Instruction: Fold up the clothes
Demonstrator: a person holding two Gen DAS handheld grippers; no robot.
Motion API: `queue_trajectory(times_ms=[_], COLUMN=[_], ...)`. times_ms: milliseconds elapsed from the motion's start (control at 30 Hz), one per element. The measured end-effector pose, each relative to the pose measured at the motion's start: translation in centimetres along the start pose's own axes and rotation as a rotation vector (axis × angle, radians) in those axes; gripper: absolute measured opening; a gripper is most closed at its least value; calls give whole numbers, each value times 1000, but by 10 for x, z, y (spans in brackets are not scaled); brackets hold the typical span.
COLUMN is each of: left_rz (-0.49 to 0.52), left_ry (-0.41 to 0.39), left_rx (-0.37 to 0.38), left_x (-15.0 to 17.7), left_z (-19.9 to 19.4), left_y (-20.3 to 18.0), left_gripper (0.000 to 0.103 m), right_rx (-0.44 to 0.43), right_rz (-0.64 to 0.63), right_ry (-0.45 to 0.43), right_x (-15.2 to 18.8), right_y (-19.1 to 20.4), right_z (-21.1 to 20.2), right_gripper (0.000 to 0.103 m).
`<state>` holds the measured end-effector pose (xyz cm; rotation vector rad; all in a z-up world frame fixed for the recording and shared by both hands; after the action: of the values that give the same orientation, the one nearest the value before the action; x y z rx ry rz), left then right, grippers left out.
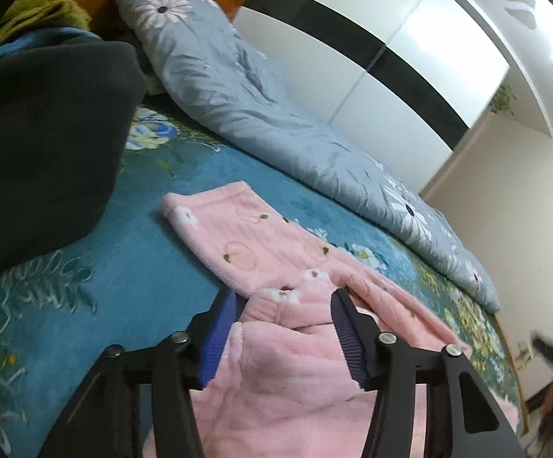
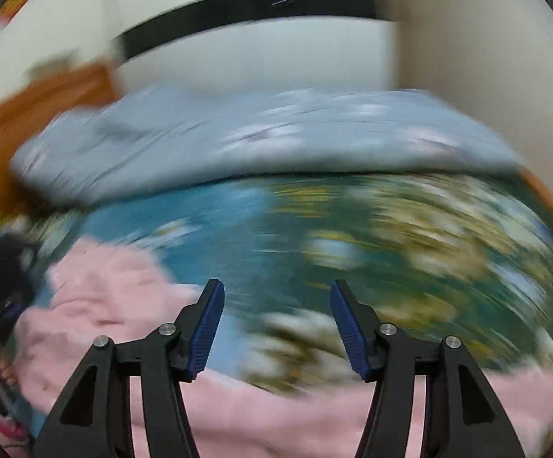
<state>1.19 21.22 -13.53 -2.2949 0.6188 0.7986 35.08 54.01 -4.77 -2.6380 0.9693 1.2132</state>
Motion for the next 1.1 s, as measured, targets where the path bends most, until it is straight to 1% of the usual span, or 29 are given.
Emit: queue_trajectory(times_ms=[100,167,200,267,333,433,500,600,633,667,700,733,867,933,1000,1100], left_rz=[-1,-14,-18,-40,-55,-54,-55,-62,-61,-59,-56,-52,-35,-31,-35,-39], left_ry=[14,26,30,49,80,96,101,116,121,125,128,128,125,122,126,136], left_rx=[9,23,27,39,75,96,96,91,86,80,75,72,68,71,76,86], left_x=[-1,-3,-4,-5,-3,-2,-1,0,1,2,3,3,4,5,5,7], left_z=[5,8,9,14,19,23,25,30,31,33,33,34,33,31,31,32], left_y=[12,20,24,30,32,33,34,35,35,34,34,33,30,29,30,30], left_gripper=[60,61,64,66,68,70,72,72,72,72,72,72,73,73,73,73], right_rx=[-64,-80,-80,-77,-59,-54,-55,-80,-96,-113,-123,-130,-156,-163,-118,-12], right_rz=[-169,-230,-257,-306,-348,-373,-366,-318,-295,-271,-253,-241,-220,-189,-139,4], right_ry=[151,244,289,367,437,501,528,547,545,542,543,533,425,327,201,-9], right_x=[-28,-38,-39,-37,-31,-25,-19,-12,-11,-10,-10,-11,-30,-51,-77,-114], right_y=[79,113,127,145,156,159,155,148,146,144,142,139,132,119,90,19], right_z=[89,141,166,209,245,280,295,302,300,296,293,287,246,214,175,103], right_gripper=[59,59,59,59,59,60,60,59,56,48,19,6,5,5,5,5])
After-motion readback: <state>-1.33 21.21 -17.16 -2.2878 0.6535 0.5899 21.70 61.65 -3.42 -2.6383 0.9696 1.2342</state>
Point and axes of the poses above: each gripper's, at about its wrist camera, not at the fingertips, and z roughly the way its jaws point, y to its left, x to its underside, the point moved 6 cm from there along z, roughly the way its jaws point, and after that the axes turned 10 degrees about -x, right-handed, at the moved point
